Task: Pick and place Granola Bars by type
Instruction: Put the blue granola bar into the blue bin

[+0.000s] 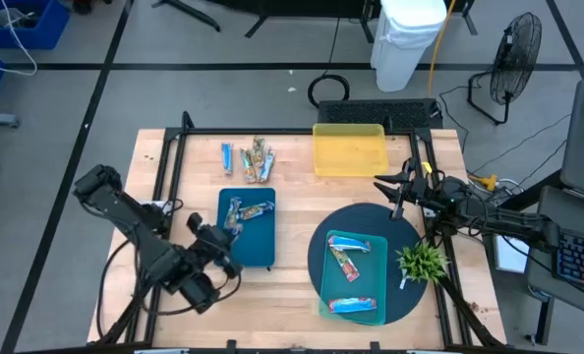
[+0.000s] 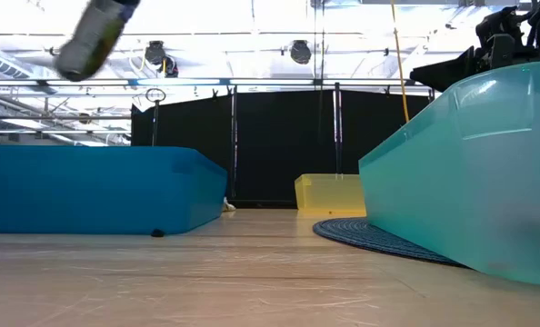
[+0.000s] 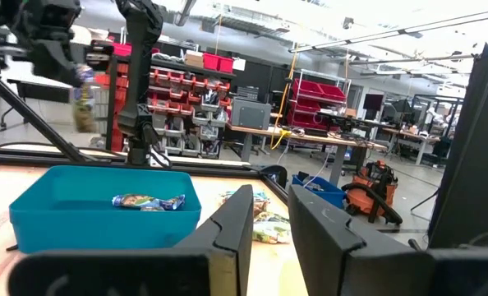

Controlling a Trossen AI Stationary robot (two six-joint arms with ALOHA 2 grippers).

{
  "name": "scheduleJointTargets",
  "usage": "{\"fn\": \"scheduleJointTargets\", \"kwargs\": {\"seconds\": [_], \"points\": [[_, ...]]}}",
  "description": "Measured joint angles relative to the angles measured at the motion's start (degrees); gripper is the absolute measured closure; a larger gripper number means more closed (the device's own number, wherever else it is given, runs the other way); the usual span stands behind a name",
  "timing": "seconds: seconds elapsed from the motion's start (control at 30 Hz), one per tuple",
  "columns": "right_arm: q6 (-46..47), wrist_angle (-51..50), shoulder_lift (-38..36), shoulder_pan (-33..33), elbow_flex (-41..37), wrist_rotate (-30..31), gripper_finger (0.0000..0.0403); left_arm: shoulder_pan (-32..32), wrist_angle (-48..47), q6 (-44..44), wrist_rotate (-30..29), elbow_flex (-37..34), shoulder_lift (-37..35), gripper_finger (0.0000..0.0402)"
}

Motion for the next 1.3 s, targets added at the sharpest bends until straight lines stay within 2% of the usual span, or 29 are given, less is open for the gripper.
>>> {"fn": "scheduleJointTargets", "kwargs": {"seconds": [0.17,0.27,0.37,0.5,0.6,0.77,0.87,0.93,1.03,1.2,1.3], "points": [[0.0,0.0,0.0,0.0,0.0,0.0,0.0332,4.4,0.3,3.2,-5.7,-3.1,0.0,0.039],[0.0,0.0,0.0,0.0,0.0,0.0,0.0332,7.0,2.3,3.2,-6.7,-6.3,0.0,0.0387],[0.0,0.0,0.0,0.0,0.0,0.0,0.0332,9.6,7.5,4.5,-5.1,-10.2,0.0,0.0391],[0.0,0.0,0.0,0.0,0.0,0.0,0.0332,12.1,17.2,9.2,0.6,-15.0,0.0,0.0391],[0.0,0.0,0.0,0.0,0.0,0.0,0.0332,13.9,27.7,17.3,5.4,-17.6,0.0,0.0391],[0.0,0.0,0.0,0.0,0.0,0.0,0.0332,16.5,48.1,36.9,14.3,-20.6,0.0,0.0391],[0.0,0.0,0.0,0.0,0.0,0.0,0.0332,16.9,59.4,49.4,15.6,-22.5,0.0,0.0389],[0.0,0.0,0.0,0.0,0.0,0.0,0.0332,17.1,63.1,53.5,16.2,-23.5,0.0,0.0388],[0.0,0.0,0.0,0.0,0.0,0.0,0.0332,17.4,62.3,53.5,16.6,-25.6,-1.8,0.0392],[0.0,-0.1,0.0,0.0,0.0,0.0,0.0332,17.9,62.9,46.4,17.6,-31.9,-5.4,0.0389],[0.0,0.2,0.0,0.0,0.0,0.0,0.0332,17.9,67.4,42.2,19.5,-35.7,-7.3,0.039]]}}
